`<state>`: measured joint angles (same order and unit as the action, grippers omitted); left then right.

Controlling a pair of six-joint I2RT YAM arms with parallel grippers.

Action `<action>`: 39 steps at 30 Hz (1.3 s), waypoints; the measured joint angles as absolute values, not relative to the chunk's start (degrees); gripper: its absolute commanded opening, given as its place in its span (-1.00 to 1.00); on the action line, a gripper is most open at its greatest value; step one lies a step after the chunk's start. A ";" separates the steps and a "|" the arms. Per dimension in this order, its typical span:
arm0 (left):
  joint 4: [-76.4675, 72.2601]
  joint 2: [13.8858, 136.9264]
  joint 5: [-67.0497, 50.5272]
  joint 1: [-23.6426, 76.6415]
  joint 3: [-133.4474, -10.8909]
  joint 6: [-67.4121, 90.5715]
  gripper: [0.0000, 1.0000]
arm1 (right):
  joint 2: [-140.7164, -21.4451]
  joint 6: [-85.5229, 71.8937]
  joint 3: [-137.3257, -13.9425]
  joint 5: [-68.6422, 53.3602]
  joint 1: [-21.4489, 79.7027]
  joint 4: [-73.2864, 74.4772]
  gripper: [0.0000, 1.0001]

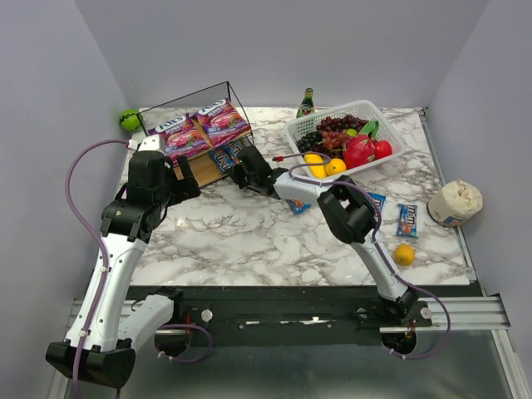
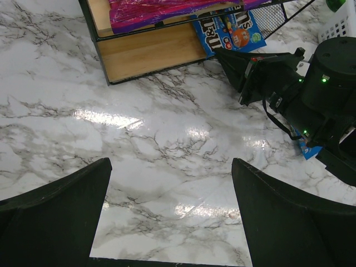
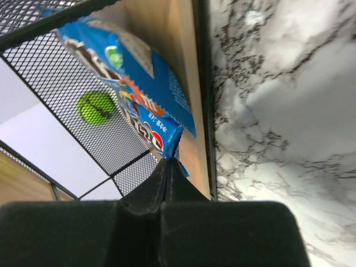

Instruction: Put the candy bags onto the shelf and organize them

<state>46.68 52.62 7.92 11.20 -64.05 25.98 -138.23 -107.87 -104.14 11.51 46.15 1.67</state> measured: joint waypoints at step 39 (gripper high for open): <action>46.57 52.38 7.90 11.20 -63.99 25.67 0.98 | -118.21 -82.15 -81.73 3.03 46.28 2.09 0.66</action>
<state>46.57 52.38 7.90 11.20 -63.99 25.67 -118.21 -82.15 -81.73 3.03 46.28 2.09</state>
